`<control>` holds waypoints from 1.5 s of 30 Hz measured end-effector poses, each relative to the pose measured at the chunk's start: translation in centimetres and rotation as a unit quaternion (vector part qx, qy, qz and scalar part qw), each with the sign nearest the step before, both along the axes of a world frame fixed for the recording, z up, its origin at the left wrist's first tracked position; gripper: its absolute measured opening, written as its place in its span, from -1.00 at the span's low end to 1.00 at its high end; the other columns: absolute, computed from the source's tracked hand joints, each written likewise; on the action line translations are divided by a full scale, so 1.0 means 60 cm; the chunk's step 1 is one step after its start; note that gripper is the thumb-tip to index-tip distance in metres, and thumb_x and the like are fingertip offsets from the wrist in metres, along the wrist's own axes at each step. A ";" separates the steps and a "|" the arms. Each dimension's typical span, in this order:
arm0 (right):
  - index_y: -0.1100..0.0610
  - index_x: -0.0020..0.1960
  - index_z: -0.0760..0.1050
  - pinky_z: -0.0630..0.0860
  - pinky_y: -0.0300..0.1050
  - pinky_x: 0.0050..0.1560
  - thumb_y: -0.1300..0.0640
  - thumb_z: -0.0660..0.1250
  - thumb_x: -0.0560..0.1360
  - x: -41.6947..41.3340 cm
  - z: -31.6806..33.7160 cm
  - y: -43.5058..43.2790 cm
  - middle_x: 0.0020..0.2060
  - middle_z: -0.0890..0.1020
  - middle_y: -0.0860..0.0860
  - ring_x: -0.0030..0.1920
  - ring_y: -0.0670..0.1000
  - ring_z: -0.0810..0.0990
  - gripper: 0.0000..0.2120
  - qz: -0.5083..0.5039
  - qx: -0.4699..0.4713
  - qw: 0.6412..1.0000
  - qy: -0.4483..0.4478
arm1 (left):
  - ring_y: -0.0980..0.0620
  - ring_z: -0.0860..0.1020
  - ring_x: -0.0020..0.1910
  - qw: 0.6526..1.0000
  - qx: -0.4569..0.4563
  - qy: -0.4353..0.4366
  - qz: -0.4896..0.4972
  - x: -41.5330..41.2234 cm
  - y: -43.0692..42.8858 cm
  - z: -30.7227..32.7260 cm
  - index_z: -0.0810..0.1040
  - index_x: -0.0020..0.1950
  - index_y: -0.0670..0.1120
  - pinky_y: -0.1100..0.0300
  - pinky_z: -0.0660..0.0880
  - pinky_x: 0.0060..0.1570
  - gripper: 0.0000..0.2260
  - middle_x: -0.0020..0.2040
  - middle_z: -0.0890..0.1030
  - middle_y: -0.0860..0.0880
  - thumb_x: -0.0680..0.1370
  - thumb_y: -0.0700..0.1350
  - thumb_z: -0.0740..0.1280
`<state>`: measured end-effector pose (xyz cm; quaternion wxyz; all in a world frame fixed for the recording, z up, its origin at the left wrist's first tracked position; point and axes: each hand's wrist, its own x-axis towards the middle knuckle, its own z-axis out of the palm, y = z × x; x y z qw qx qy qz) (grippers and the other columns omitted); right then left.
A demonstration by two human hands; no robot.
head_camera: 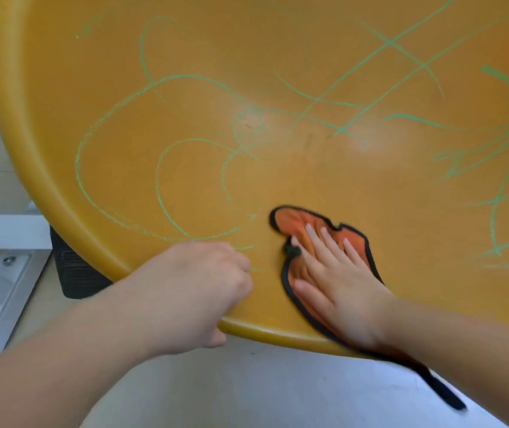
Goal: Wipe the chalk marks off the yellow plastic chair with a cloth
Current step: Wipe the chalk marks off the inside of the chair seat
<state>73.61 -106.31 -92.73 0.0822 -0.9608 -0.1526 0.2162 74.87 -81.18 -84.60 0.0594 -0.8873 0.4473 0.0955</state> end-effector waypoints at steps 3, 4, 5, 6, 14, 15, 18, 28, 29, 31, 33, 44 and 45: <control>-0.26 0.53 -0.50 -0.39 0.04 0.58 -0.44 -0.47 0.46 -0.055 0.023 -0.034 0.51 -0.54 -0.19 0.51 -0.08 -0.58 -0.31 0.033 -0.021 0.998 0.044 | 0.14 0.38 -0.01 0.993 0.061 0.071 0.073 0.021 0.005 0.011 0.50 -0.03 0.08 0.15 0.31 -0.14 -0.49 -0.12 0.36 0.15 0.28 0.44 0.42; -0.27 0.54 -0.49 -0.38 0.06 0.58 -0.47 -0.48 0.43 -0.044 0.017 -0.037 0.52 -0.53 -0.19 0.52 -0.06 -0.57 -0.28 0.028 -0.030 0.999 0.037 | 0.15 0.38 0.00 0.992 0.062 0.083 0.073 0.025 0.004 0.012 0.52 -0.01 0.08 0.15 0.34 -0.10 -0.48 -0.11 0.37 0.15 0.28 0.45 0.41; -0.26 0.56 -0.45 -0.36 0.10 0.59 -0.49 -0.47 0.42 -0.021 0.008 -0.034 0.54 -0.50 -0.16 0.54 -0.01 -0.53 -0.24 0.010 -0.035 0.999 0.024 | 0.14 0.39 -0.02 0.992 0.051 0.088 0.070 0.026 0.004 0.012 0.53 -0.02 0.08 0.15 0.37 -0.08 -0.48 -0.12 0.38 0.15 0.28 0.45 0.41; -0.24 0.59 -0.41 -0.33 0.15 0.59 -0.49 -0.43 0.43 0.013 -0.005 -0.028 0.57 -0.45 -0.11 0.57 0.04 -0.48 -0.21 -0.016 -0.038 0.999 0.003 | 0.14 0.38 -0.04 0.993 0.040 0.090 0.067 0.025 0.006 0.009 0.54 -0.05 0.08 0.14 0.38 -0.08 -0.49 -0.14 0.37 0.14 0.28 0.45 0.41; -0.06 0.67 -0.25 -0.24 0.30 0.59 -0.38 -0.18 0.63 0.249 -0.059 0.025 0.64 -0.28 0.07 0.63 0.17 -0.31 -0.27 -0.163 -0.025 0.981 -0.105 | 0.13 0.42 -0.26 0.999 -0.042 0.026 0.009 0.022 0.026 -0.009 0.51 -0.31 0.08 0.16 0.43 -0.34 -0.53 -0.30 0.34 0.16 0.23 0.48 0.26; -0.04 0.67 -0.24 -0.23 0.28 0.59 -0.37 -0.19 0.62 0.231 -0.058 0.030 0.64 -0.28 0.08 0.63 0.16 -0.31 -0.26 -0.154 -0.022 0.983 -0.098 | 0.13 0.42 -0.27 0.999 -0.046 0.019 0.002 0.021 0.027 -0.009 0.51 -0.32 0.08 0.16 0.44 -0.35 -0.53 -0.31 0.34 0.16 0.23 0.48 0.26; -0.04 0.66 -0.28 -0.21 0.21 0.61 -0.41 -0.29 0.54 0.106 -0.036 0.033 0.63 -0.33 0.04 0.62 0.10 -0.36 -0.21 -0.070 -0.003 0.996 -0.063 | 0.12 0.42 -0.28 0.999 -0.041 0.016 -0.005 0.017 0.028 -0.010 0.50 -0.34 0.08 0.14 0.46 -0.36 -0.53 -0.31 0.33 0.16 0.22 0.48 0.28; -0.16 0.63 -0.33 -0.25 0.24 0.60 -0.58 -0.33 0.41 0.129 -0.042 0.011 0.62 -0.35 -0.02 0.61 0.10 -0.38 -0.09 -0.044 -0.025 0.996 -0.068 | 0.11 0.40 -0.33 0.998 -0.051 0.024 -0.005 0.018 0.026 -0.012 0.39 -0.40 0.05 0.19 0.43 -0.38 -0.51 -0.35 0.32 0.15 0.15 0.45 0.39; -0.13 0.65 -0.29 -0.23 0.27 0.60 -0.56 -0.28 0.45 0.172 -0.052 0.019 0.64 -0.31 0.01 0.62 0.12 -0.34 -0.11 -0.067 -0.020 0.993 -0.090 | 0.11 0.40 -0.33 0.999 -0.048 0.023 -0.004 0.018 0.026 -0.012 0.40 -0.40 0.05 0.20 0.41 -0.37 -0.51 -0.35 0.32 0.15 0.15 0.46 0.39; -0.09 0.66 -0.24 -0.22 0.30 0.59 -0.52 -0.20 0.52 0.239 -0.060 0.034 0.65 -0.27 0.04 0.63 0.15 -0.31 -0.15 -0.107 -0.016 0.987 -0.123 | 0.11 0.41 -0.30 0.999 -0.044 0.026 0.002 0.018 0.026 -0.013 0.44 -0.37 0.06 0.19 0.39 -0.34 -0.53 -0.33 0.34 0.15 0.17 0.45 0.38; -0.06 0.67 -0.23 -0.23 0.30 0.59 -0.48 -0.18 0.56 0.267 -0.062 0.045 0.65 -0.26 0.06 0.63 0.16 -0.30 -0.17 -0.134 -0.017 0.982 -0.132 | 0.12 0.41 -0.27 0.998 -0.048 0.027 0.008 0.019 0.026 -0.013 0.47 -0.34 0.06 0.18 0.40 -0.32 -0.54 -0.31 0.34 0.15 0.19 0.45 0.38; -0.20 0.58 -0.47 -0.35 0.08 0.60 -0.71 -0.30 0.29 0.018 -0.009 0.002 0.57 -0.45 -0.15 0.55 -0.09 -0.51 0.04 0.040 0.022 0.999 -0.003 | 0.11 0.43 -0.19 0.998 -0.040 0.037 0.015 0.023 0.022 -0.018 0.52 -0.23 0.07 0.13 0.44 -0.21 -0.52 -0.24 0.38 0.16 0.24 0.48 0.32; -0.19 0.58 -0.47 -0.33 0.10 0.60 -0.74 -0.27 0.24 0.031 -0.013 0.002 0.58 -0.43 -0.14 0.56 -0.07 -0.49 0.10 0.030 0.022 0.999 -0.012 | 0.11 0.43 -0.20 0.998 -0.044 0.038 0.015 0.024 0.022 -0.017 0.52 -0.24 0.08 0.13 0.46 -0.23 -0.52 -0.25 0.38 0.16 0.23 0.48 0.31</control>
